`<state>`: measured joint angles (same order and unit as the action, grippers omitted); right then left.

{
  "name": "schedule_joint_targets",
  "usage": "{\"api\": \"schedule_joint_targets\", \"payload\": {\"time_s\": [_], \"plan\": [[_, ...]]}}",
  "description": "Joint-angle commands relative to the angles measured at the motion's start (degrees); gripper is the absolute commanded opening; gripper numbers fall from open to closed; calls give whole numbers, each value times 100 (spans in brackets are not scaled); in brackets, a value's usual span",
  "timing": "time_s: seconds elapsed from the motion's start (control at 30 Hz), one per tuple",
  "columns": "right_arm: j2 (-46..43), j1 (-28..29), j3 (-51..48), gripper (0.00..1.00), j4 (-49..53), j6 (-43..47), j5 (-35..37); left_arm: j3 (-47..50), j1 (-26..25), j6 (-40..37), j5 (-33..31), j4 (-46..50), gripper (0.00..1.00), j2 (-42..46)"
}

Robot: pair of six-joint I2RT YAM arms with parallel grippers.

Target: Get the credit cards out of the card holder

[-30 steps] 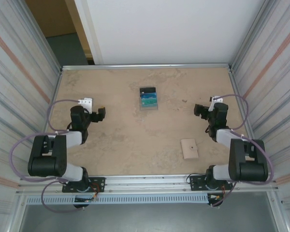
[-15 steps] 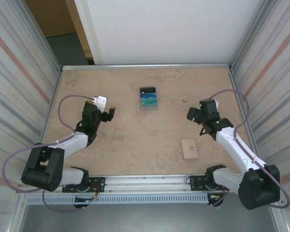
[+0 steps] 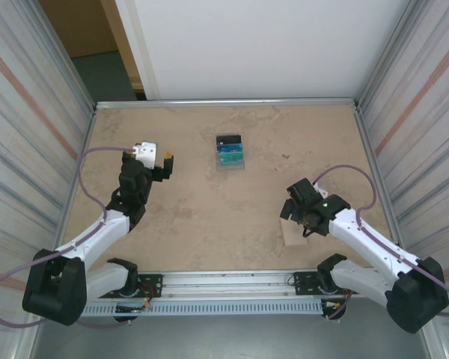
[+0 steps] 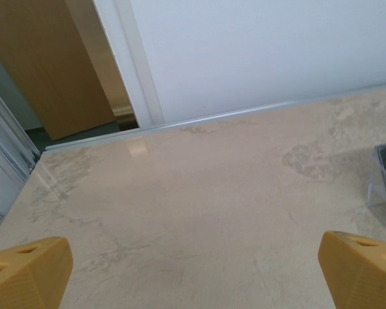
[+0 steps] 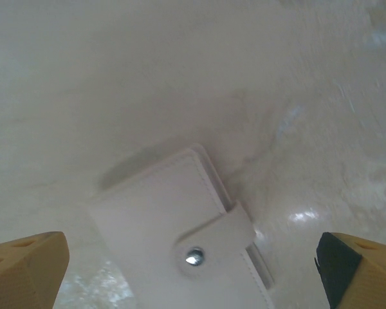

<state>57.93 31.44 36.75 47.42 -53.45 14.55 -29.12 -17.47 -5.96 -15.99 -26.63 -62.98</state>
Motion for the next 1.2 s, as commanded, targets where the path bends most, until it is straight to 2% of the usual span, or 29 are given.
{"api": "schedule_joint_targets", "payload": {"time_s": [0.0,0.27,0.47,0.57,0.93,1.17], "plan": [[126,75,-151,99,215,-438,-134,-58,-7,454,-304,66,99,203],[234,68,-456,99,-331,-357,-750,-110,109,1183,-358,255,99,388],[297,73,-590,99,-432,-368,-818,-222,415,1694,138,618,99,430],[395,70,-608,99,-492,-324,-887,-271,512,1767,385,690,99,403],[929,134,-617,99,-876,-201,-1308,-271,527,1887,467,715,99,411],[1411,402,-368,99,-1024,-135,-1382,-311,533,1981,439,798,99,386]]}}
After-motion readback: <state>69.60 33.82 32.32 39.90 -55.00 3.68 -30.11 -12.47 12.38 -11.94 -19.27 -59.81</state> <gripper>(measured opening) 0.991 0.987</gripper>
